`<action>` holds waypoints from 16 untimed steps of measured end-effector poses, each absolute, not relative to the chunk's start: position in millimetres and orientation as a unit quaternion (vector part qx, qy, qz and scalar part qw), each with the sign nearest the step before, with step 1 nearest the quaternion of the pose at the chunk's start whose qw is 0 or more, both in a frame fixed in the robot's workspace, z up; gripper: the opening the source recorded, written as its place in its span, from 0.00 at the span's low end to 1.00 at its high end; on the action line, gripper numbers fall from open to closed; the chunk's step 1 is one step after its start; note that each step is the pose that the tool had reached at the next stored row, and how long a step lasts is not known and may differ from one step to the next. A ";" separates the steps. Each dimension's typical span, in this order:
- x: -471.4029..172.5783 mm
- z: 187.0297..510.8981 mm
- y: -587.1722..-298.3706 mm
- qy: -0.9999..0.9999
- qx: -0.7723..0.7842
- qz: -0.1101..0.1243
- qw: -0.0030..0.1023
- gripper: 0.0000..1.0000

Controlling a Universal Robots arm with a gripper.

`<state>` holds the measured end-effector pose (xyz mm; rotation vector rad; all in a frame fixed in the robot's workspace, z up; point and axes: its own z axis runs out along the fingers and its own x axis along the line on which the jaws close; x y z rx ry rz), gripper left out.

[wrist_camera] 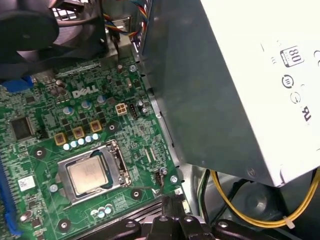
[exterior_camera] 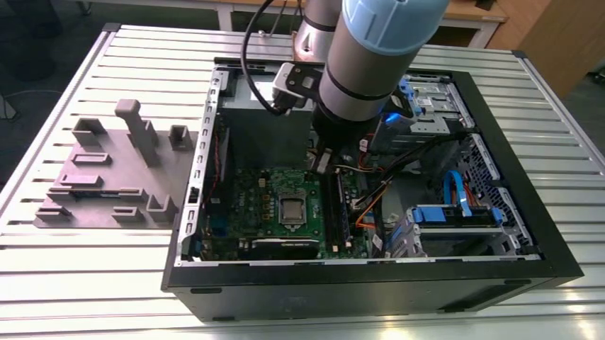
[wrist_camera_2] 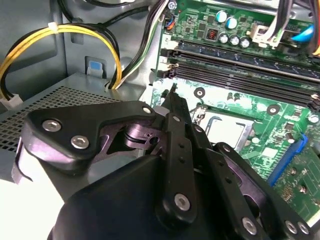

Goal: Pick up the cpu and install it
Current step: 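Install the first cpu locking lever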

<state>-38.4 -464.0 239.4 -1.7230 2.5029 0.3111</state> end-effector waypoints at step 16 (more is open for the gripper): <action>-42.6 233.5 -460.9 0.818 -0.563 0.103 0.044 0.10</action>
